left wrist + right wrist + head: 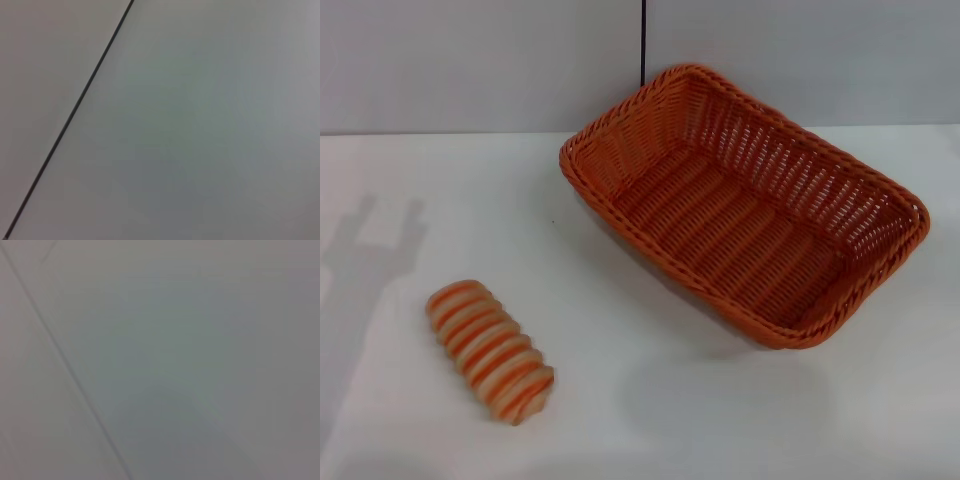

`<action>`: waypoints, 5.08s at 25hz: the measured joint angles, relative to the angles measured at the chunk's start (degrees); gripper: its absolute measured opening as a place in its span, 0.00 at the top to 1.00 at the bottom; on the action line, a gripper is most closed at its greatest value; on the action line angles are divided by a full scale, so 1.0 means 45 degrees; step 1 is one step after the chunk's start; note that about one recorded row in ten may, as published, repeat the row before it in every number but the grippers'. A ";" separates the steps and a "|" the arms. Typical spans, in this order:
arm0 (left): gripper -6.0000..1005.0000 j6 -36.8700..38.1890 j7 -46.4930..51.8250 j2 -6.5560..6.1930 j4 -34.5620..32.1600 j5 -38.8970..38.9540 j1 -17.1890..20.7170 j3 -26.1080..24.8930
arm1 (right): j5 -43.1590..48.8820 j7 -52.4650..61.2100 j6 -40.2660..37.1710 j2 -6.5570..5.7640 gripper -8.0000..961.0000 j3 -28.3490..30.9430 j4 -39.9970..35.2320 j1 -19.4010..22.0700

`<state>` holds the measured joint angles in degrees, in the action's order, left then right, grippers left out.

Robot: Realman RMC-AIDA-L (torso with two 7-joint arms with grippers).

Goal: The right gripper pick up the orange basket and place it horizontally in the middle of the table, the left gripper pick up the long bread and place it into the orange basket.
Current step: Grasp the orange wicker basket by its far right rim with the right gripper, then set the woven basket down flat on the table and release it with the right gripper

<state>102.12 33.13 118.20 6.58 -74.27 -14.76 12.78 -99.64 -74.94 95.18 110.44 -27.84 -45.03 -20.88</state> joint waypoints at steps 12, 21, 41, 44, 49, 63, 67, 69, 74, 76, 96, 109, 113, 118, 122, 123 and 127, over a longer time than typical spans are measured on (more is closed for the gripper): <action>0.35 -0.0017 0.0001 0.0023 0.0001 0.0001 0.0116 0.0396 | 0.5600 0.4005 0.0735 -0.1288 0.58 -0.0630 -0.1988 -0.2454; 0.35 -0.0006 0.0001 0.0028 0.0002 0.0001 0.0172 0.0505 | 0.7181 0.5373 0.0893 -0.1335 0.58 -0.1427 -0.3064 -0.3551; 0.35 -0.0191 0.0000 0.0027 0.0002 0.0000 0.0211 0.0617 | 1.1708 0.6208 -0.0841 -0.1015 0.29 -0.2893 -0.1060 -0.5280; 0.35 -0.0264 0.0000 0.0023 0.0002 0.0001 0.0178 0.0617 | 1.1717 0.6151 -0.1046 -0.0996 0.29 -0.3285 -0.0838 -0.5281; 0.35 -0.0320 0.0000 0.0036 0.0004 0.0001 0.0126 0.0624 | 1.1769 0.5960 -0.1164 -0.0857 0.29 -0.3933 -0.0670 -0.5280; 0.35 -0.0353 0.0000 0.0042 0.0041 0.0000 0.0194 0.0657 | 1.2907 0.5923 -0.1296 -0.0409 0.29 -0.4115 -0.0608 -0.5236; 0.35 -0.0352 0.0000 0.0042 0.0061 0.0001 0.0192 0.0655 | 1.3323 0.5908 -0.1483 -0.0253 0.29 -0.4129 -0.0581 -0.5304; 0.35 -0.0352 0.0000 0.0042 0.0061 0.0001 0.0186 0.0655 | 1.3359 0.5907 -0.1542 -0.0238 0.29 -0.4129 -0.0544 -0.5309; 0.35 -0.0356 0.0000 0.0043 0.0061 0.0000 0.0199 0.0655 | 1.3382 0.5848 -0.1805 -0.0209 0.29 -0.4155 -0.0073 -0.5388; 0.35 -0.0358 0.0000 0.0043 0.0060 0.0000 0.0201 0.0655 | 1.3399 0.5814 -0.1829 -0.0208 0.29 -0.4312 0.0100 -0.5424; 0.35 -0.0527 0.0000 0.0043 0.0058 0.0000 0.0190 0.0656 | 1.3704 0.5071 -0.2162 -0.0053 0.69 -0.4907 0.0374 -0.5370; 0.35 -0.0638 0.0000 0.0043 0.0025 0.0000 0.0174 0.0644 | 1.3516 0.4122 -0.2030 0.0309 0.84 -0.4777 -0.0634 -0.4928; 0.35 -0.0750 0.0000 0.0043 0.0021 0.0001 0.0170 0.0598 | 1.3065 0.3413 -0.1718 0.0760 0.84 -0.4767 -0.2164 -0.4345; 0.34 -0.0781 0.0000 0.0042 0.0005 0.0001 0.0138 0.0583 | 1.0941 0.2244 -0.1327 0.1024 0.84 -0.4696 -0.3797 -0.3223; 0.34 -0.0802 0.0000 0.0036 0.0000 0.0034 0.0044 0.0562 | 0.8897 0.1300 -0.0861 0.0872 0.84 -0.4119 -0.4066 -0.2601; 0.34 -0.0802 0.0000 0.0031 0.0001 0.0041 0.0029 0.0560 | 0.8026 0.0598 -0.0258 0.0796 0.84 -0.3503 -0.3994 -0.2422; 0.34 -0.0805 0.0000 0.0025 0.0002 0.0074 -0.0057 0.0557 | 0.6969 -0.0204 0.0729 0.0620 0.84 -0.2652 -0.3899 -0.2241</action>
<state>98.50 33.13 118.31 6.59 -73.94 -15.02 15.29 -68.28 -75.86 98.47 113.23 -39.77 -62.57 -30.97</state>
